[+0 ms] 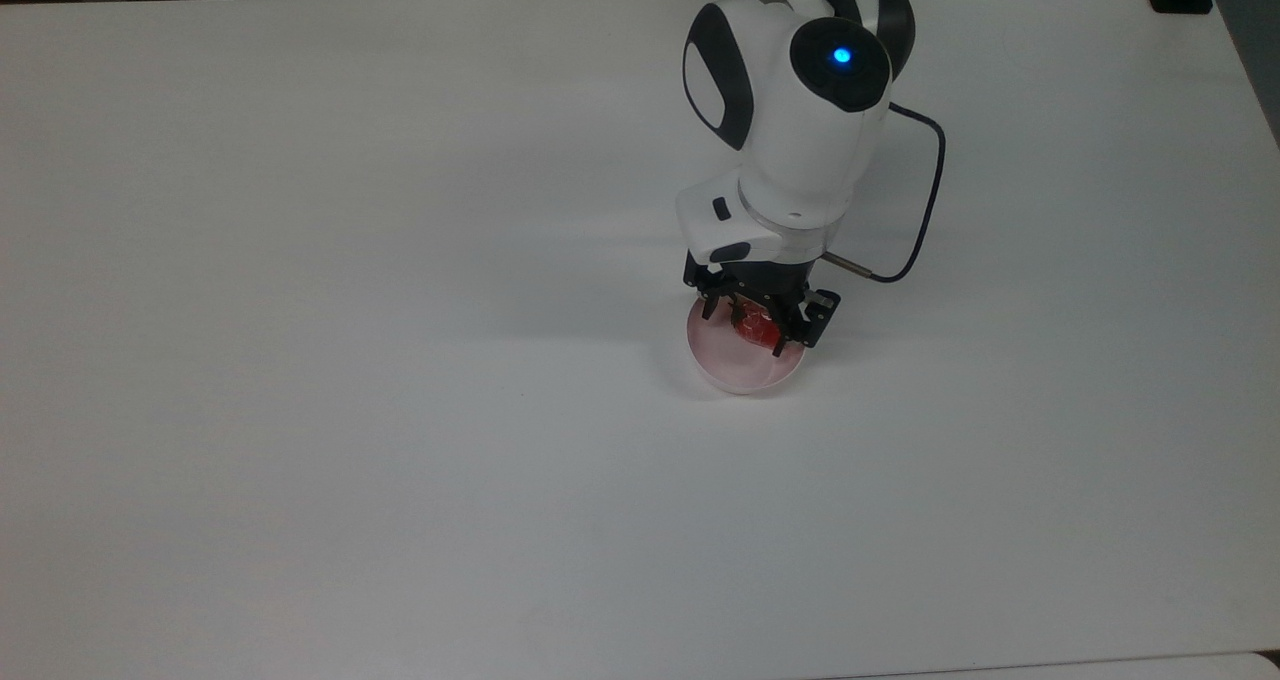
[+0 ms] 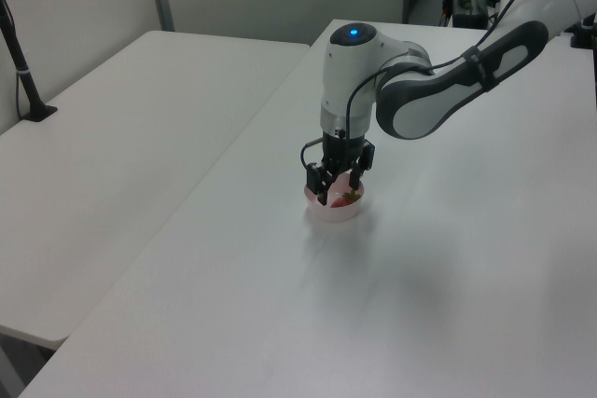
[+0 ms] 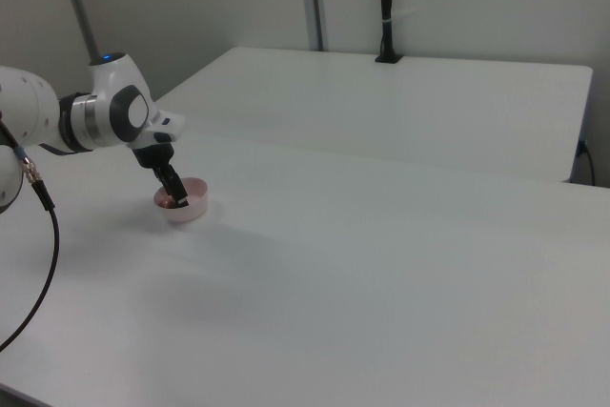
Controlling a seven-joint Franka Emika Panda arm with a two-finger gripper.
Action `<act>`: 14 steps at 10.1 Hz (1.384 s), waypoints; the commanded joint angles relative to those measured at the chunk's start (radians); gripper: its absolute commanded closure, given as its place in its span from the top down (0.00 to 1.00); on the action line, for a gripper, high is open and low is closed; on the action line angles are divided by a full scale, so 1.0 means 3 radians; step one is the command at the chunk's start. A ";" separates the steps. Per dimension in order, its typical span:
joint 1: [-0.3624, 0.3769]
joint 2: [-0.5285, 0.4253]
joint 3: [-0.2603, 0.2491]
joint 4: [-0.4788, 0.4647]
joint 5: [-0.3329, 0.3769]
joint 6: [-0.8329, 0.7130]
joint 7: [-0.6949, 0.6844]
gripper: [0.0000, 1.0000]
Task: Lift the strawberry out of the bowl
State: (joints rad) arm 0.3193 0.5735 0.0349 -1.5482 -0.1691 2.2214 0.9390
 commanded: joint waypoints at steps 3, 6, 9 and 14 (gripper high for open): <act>-0.0006 -0.0040 0.0083 -0.0111 -0.0141 0.0020 -0.0451 0.56; -0.0026 -0.0040 0.0083 -0.0101 -0.0142 0.0020 -0.0456 0.28; -0.0032 -0.0152 0.0083 -0.0080 -0.0142 0.0015 -0.0451 0.27; -0.0031 -0.0326 0.0088 -0.0086 -0.0137 -0.0087 -0.0451 0.27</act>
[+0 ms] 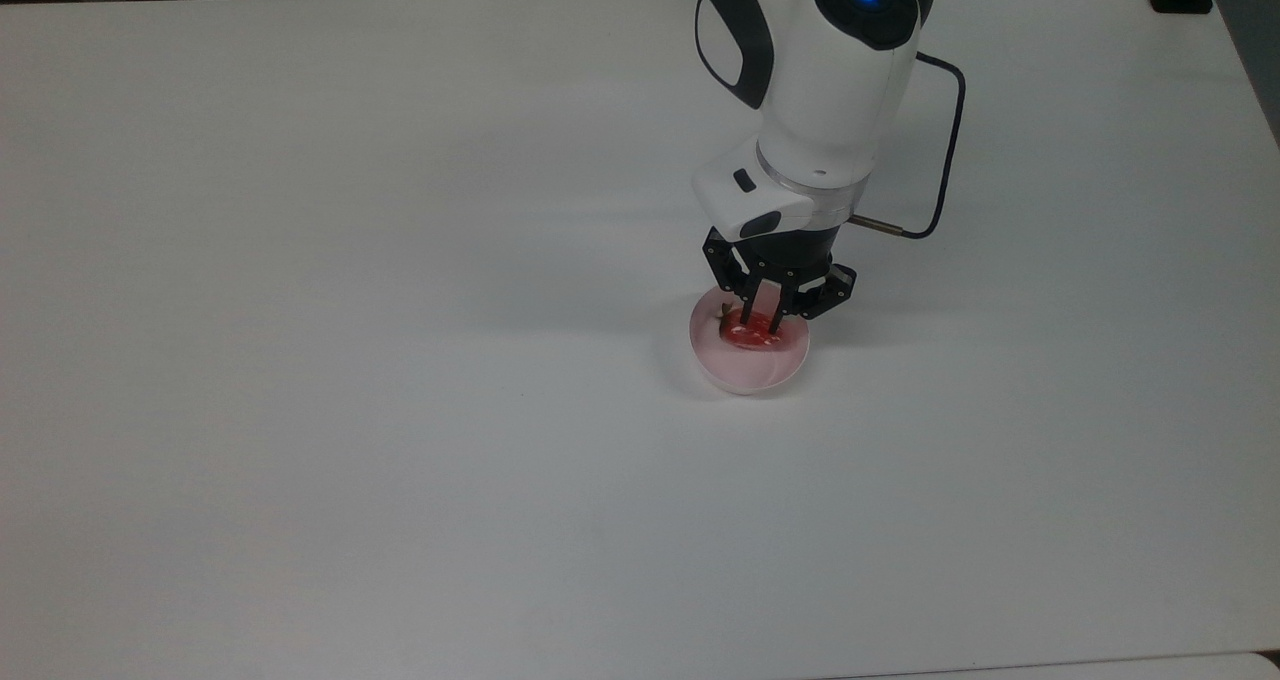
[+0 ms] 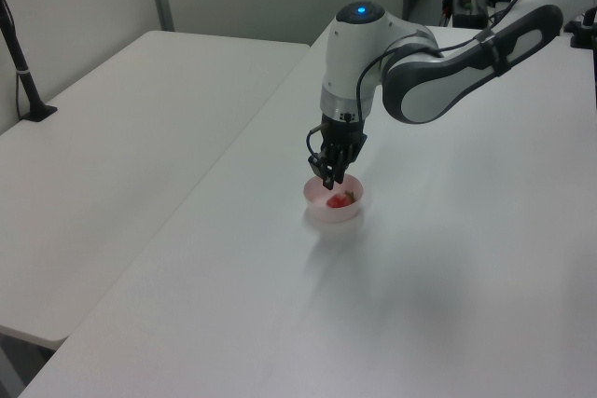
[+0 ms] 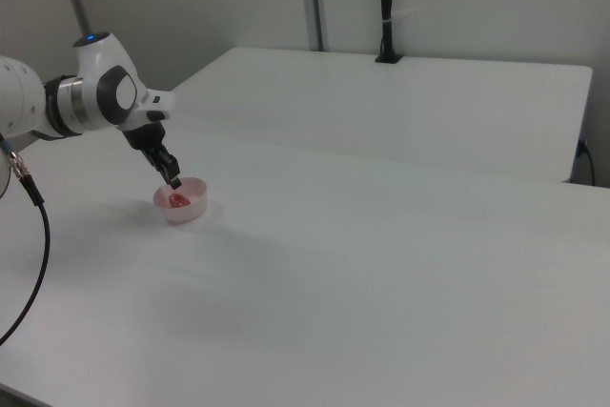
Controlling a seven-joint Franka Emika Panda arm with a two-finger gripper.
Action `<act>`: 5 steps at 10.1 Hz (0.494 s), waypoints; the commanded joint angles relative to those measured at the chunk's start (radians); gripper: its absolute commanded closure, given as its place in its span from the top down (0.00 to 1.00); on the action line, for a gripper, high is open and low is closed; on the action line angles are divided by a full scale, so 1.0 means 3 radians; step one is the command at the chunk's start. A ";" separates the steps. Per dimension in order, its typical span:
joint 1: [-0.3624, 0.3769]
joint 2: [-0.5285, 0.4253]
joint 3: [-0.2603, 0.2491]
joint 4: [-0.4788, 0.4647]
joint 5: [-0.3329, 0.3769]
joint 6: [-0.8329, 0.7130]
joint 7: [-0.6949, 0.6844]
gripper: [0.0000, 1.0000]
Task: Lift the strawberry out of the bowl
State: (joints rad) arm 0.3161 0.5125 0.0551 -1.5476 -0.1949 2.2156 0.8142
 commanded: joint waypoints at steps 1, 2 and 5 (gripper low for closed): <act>-0.0016 -0.0123 0.0021 -0.0082 -0.0051 -0.0068 -0.0035 0.27; -0.0016 -0.0103 0.0021 -0.0087 -0.0056 -0.0063 -0.0040 0.30; -0.0026 -0.0026 0.0016 -0.0189 -0.0107 -0.0048 -0.0035 0.69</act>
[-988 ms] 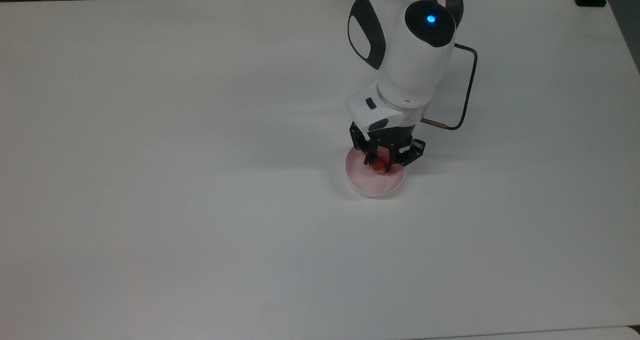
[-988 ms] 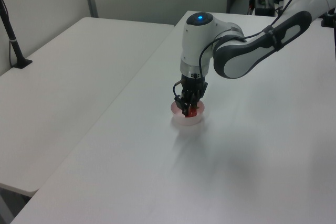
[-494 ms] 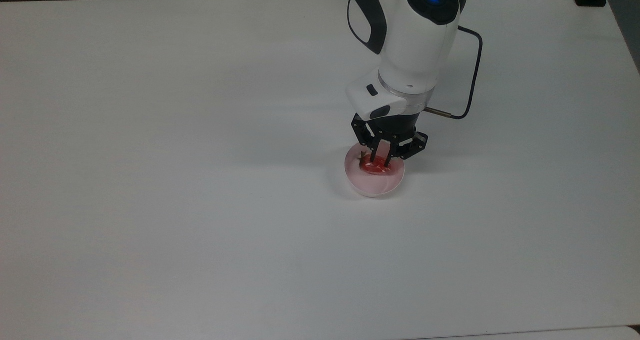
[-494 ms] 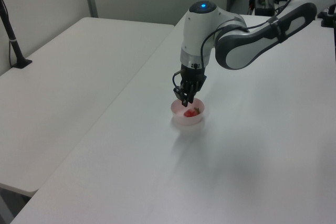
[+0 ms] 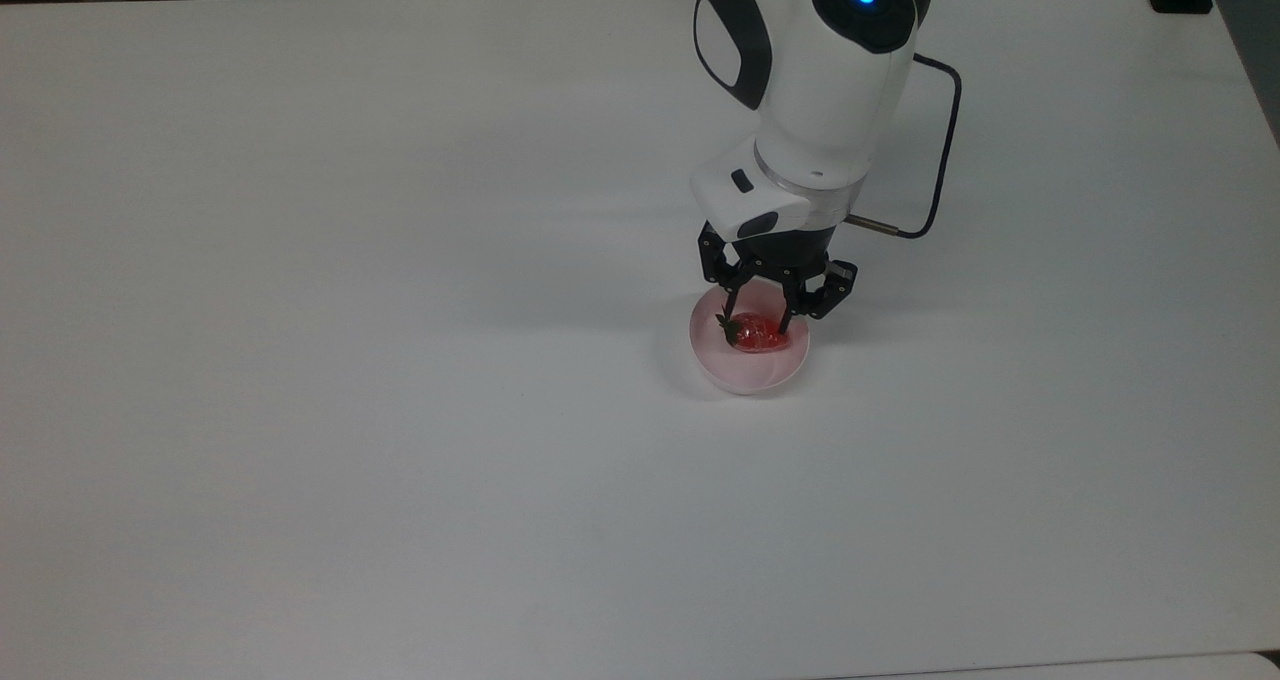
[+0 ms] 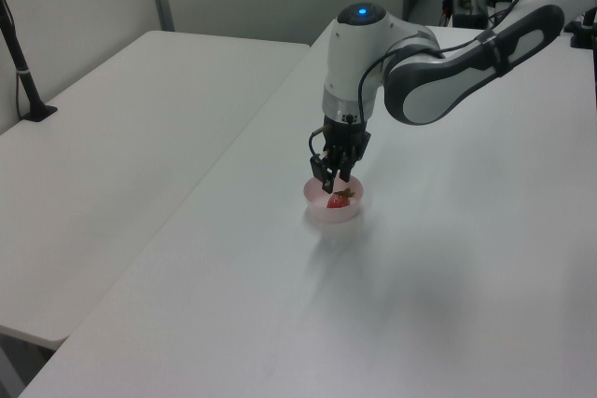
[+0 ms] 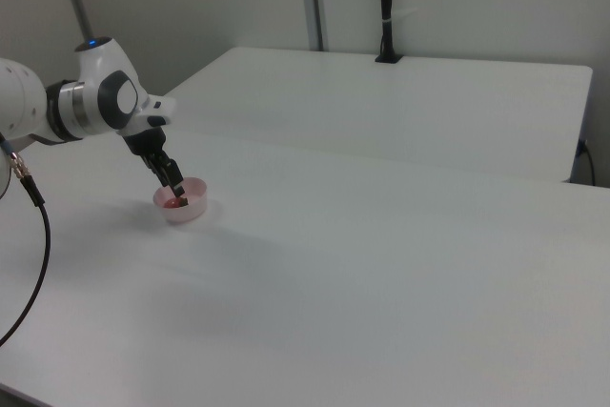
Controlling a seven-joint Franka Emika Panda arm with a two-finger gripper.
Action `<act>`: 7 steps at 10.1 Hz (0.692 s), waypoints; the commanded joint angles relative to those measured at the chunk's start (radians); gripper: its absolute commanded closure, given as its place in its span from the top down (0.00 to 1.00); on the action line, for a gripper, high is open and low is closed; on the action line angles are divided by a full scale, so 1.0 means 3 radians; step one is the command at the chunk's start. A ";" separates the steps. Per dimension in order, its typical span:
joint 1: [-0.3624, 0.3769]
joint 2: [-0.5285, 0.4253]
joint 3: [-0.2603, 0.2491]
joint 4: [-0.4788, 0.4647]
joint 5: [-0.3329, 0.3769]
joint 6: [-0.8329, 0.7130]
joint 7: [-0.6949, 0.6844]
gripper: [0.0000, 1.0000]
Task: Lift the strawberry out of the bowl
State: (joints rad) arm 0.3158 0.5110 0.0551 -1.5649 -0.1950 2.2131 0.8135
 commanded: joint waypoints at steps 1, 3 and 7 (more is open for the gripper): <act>-0.0030 0.0009 0.0016 -0.0137 -0.0238 -0.0040 -0.0037 0.70; -0.0076 0.0066 0.0016 -0.0168 -0.0362 -0.0024 -0.0037 0.75; -0.0066 0.0153 0.0021 -0.0163 -0.0429 -0.0014 -0.0037 0.25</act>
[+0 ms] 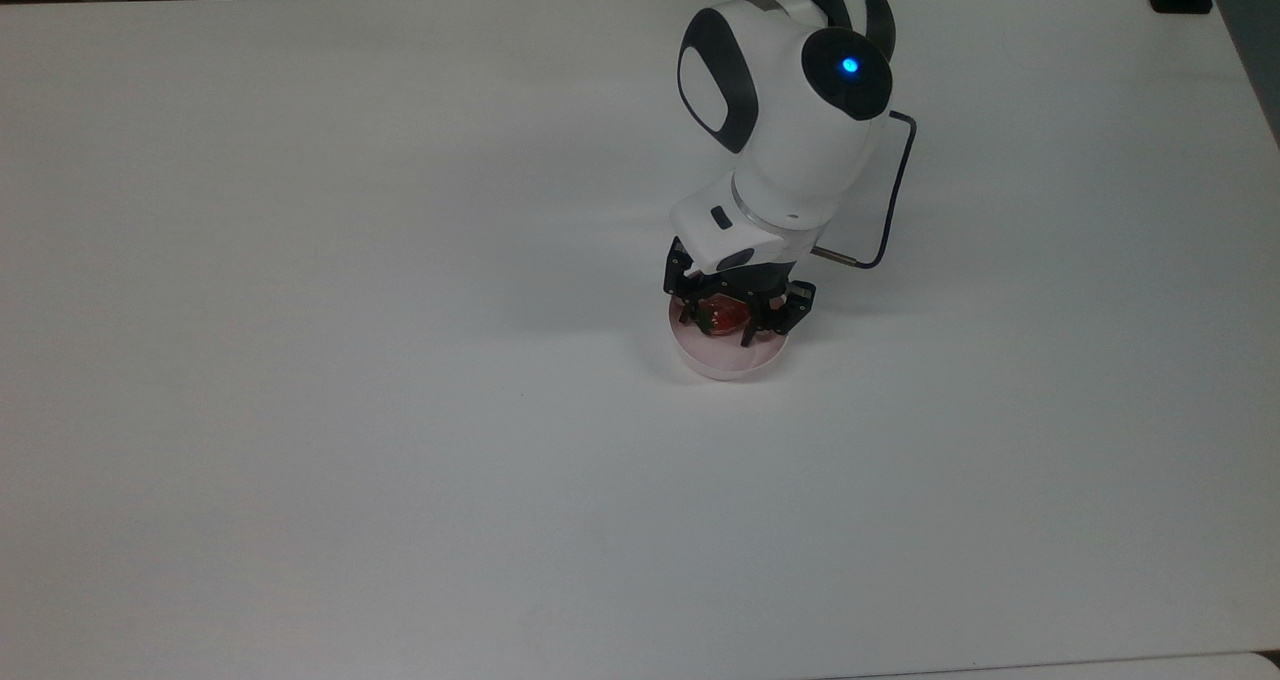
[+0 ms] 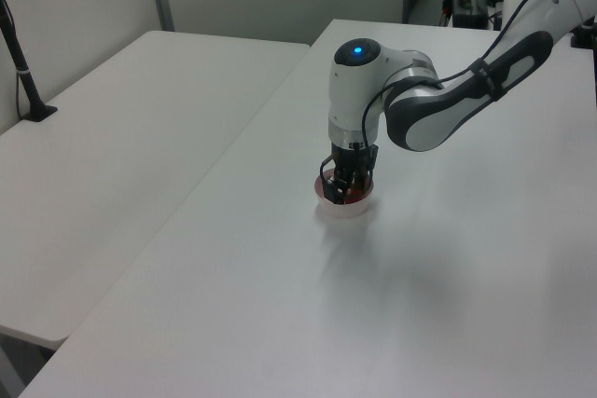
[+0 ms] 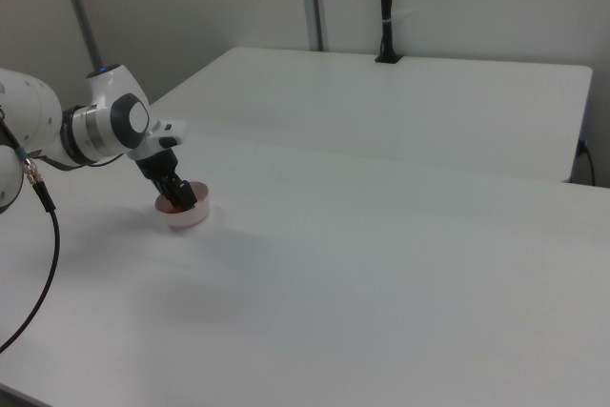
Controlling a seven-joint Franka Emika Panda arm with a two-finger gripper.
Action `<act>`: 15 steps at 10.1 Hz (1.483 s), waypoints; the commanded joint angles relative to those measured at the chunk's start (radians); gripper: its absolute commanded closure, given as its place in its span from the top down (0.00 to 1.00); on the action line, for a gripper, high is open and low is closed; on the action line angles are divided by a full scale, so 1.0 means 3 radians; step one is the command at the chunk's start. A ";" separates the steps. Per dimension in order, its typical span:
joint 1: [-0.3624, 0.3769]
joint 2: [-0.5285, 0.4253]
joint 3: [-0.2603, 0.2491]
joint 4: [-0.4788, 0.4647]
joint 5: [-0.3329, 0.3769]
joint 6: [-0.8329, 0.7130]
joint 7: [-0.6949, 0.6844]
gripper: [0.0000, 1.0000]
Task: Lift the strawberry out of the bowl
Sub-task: 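Close the gripper fingers on the red strawberry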
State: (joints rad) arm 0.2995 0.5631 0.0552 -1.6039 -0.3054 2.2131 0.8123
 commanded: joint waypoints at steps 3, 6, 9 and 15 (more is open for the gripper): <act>-0.0017 -0.0057 0.0026 -0.0017 -0.0035 -0.0014 -0.0033 0.15; -0.0032 -0.0128 0.0026 -0.0017 -0.0015 -0.0049 -0.0104 0.56; -0.0047 -0.0225 0.0026 -0.0017 0.0001 -0.0284 -0.0090 0.80; -0.0022 -0.0159 0.0066 -0.0028 0.0277 -0.0351 0.0156 0.83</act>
State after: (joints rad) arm 0.2916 0.5224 0.0617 -1.6012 -0.2387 2.1308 0.8309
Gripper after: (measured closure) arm 0.172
